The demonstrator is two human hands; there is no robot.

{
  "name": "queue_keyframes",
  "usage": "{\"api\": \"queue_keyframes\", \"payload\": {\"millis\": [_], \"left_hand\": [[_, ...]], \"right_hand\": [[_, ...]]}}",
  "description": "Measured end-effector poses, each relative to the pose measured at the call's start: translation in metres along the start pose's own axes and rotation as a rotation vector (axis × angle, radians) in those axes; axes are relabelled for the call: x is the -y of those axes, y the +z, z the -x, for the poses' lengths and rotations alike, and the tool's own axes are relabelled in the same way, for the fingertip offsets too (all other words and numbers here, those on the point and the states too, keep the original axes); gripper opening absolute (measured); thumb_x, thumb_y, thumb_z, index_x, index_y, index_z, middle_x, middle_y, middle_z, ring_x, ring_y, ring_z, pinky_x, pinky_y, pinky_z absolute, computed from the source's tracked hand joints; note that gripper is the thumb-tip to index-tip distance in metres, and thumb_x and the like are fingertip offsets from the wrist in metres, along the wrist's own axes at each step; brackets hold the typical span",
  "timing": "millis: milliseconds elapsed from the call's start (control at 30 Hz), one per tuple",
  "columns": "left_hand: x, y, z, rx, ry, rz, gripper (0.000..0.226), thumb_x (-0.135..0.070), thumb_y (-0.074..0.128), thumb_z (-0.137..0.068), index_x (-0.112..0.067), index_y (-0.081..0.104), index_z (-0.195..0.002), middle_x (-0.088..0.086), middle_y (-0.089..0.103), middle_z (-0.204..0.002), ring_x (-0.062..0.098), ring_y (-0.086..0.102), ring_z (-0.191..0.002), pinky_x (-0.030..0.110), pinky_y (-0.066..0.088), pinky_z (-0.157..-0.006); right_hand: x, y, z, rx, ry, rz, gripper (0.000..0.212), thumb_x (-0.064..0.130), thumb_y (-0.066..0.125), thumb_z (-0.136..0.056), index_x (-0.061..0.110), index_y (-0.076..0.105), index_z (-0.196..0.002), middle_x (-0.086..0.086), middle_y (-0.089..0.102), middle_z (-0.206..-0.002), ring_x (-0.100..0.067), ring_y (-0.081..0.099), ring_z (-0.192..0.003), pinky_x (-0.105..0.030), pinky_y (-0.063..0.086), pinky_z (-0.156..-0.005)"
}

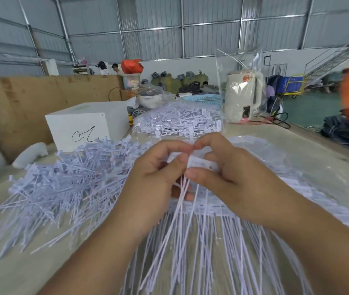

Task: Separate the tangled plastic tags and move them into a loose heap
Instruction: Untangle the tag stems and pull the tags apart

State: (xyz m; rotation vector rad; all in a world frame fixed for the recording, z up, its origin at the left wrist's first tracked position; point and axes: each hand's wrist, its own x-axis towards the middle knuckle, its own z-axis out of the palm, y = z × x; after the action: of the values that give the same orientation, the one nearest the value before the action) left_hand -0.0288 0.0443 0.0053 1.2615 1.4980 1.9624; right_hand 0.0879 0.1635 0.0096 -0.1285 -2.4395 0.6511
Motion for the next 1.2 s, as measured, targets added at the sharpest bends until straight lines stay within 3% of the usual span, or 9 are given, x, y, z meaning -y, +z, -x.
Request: {"api": "queue_keyframes", "payload": {"millis": [167,233,333,467,600,767,967,1067,1200], "left_hand": [[0.004,0.008,0.003,-0.055,0.031,-0.044,0.032,-0.01,0.053,-0.096,-0.028,0.071,-0.076,0.003,0.061,-0.069,0.014,0.06,-0.055,0.032,0.055,-0.05],[0.006,0.008,0.004,-0.071,0.054,-0.064,0.031,-0.011,0.054,-0.097,-0.028,0.072,-0.077,-0.003,0.059,-0.065,0.013,0.06,-0.057,0.031,0.055,-0.051],[0.008,0.007,0.004,-0.059,0.03,-0.02,0.023,-0.015,0.062,-0.092,-0.027,0.073,-0.076,-0.005,0.059,-0.064,0.013,0.059,-0.058,0.027,0.053,-0.051],[0.009,0.003,0.003,0.006,-0.007,-0.005,0.01,-0.031,0.081,-0.074,-0.026,0.072,-0.077,0.014,0.068,-0.069,0.018,0.064,-0.058,0.025,0.052,-0.052],[0.01,0.001,0.0,-0.072,0.027,-0.045,0.004,-0.026,0.073,-0.072,-0.023,0.072,-0.074,0.022,0.061,-0.06,0.021,0.06,-0.047,0.025,0.051,-0.047],[0.009,-0.009,-0.008,-0.203,0.082,-0.062,0.025,-0.004,0.066,-0.087,-0.022,0.069,-0.07,-0.001,0.054,-0.058,0.013,0.051,-0.047,0.024,0.051,-0.045],[0.011,-0.016,-0.008,-0.142,0.045,-0.141,0.011,-0.021,0.074,-0.08,-0.026,0.069,-0.071,0.008,0.051,-0.065,0.019,0.048,-0.05,0.037,0.054,-0.048],[0.011,-0.018,-0.007,-0.092,-0.011,-0.164,0.019,-0.04,0.076,-0.06,-0.025,0.068,-0.069,0.0,0.055,-0.058,0.017,0.051,-0.043,0.032,0.055,-0.052],[0.008,-0.013,-0.007,-0.138,0.014,-0.114,0.017,-0.031,0.072,-0.067,-0.016,0.065,-0.07,-0.004,0.059,-0.055,0.009,0.055,-0.048,0.021,0.052,-0.05]], "right_hand": [[0.0,-0.005,0.0,0.034,0.041,0.056,0.057,0.062,0.046,-0.083,0.046,0.022,-0.133,-0.006,0.06,-0.067,-0.004,0.05,-0.049,-0.026,0.038,-0.047],[0.001,-0.004,0.0,0.06,0.064,0.111,0.061,0.063,0.044,-0.085,0.048,0.017,-0.137,-0.009,0.066,-0.084,-0.004,0.061,-0.067,-0.035,0.051,-0.063],[0.003,-0.004,0.002,0.086,0.079,0.165,0.065,0.064,0.041,-0.086,0.048,0.01,-0.142,-0.013,0.067,-0.102,-0.017,0.066,-0.089,-0.044,0.053,-0.08],[0.004,-0.003,0.001,0.103,0.07,0.193,0.068,0.062,0.038,-0.084,0.046,0.008,-0.144,0.001,0.067,-0.106,-0.006,0.062,-0.076,-0.038,0.052,-0.078],[-0.001,-0.004,0.0,0.083,0.11,0.155,0.076,0.069,0.047,-0.079,0.047,0.014,-0.144,0.01,0.064,-0.086,-0.003,0.06,-0.07,-0.031,0.052,-0.067],[-0.003,-0.013,-0.001,0.016,0.06,0.17,0.044,0.066,0.052,-0.079,0.03,0.062,-0.101,0.012,0.058,-0.091,-0.009,0.056,-0.089,-0.04,0.048,-0.078],[-0.002,-0.016,0.0,0.102,0.071,0.218,0.028,0.05,0.047,-0.09,0.026,0.056,-0.08,0.007,0.054,-0.078,-0.011,0.053,-0.074,-0.045,0.048,-0.071],[-0.002,-0.015,-0.001,0.116,0.054,0.181,0.029,0.041,0.055,-0.092,0.029,0.048,-0.067,0.008,0.046,-0.074,-0.007,0.049,-0.069,-0.042,0.045,-0.068],[-0.001,-0.01,-0.003,0.048,0.056,0.145,0.025,0.04,0.056,-0.091,0.026,0.053,-0.071,0.007,0.046,-0.077,-0.009,0.049,-0.072,-0.043,0.044,-0.069]]}}
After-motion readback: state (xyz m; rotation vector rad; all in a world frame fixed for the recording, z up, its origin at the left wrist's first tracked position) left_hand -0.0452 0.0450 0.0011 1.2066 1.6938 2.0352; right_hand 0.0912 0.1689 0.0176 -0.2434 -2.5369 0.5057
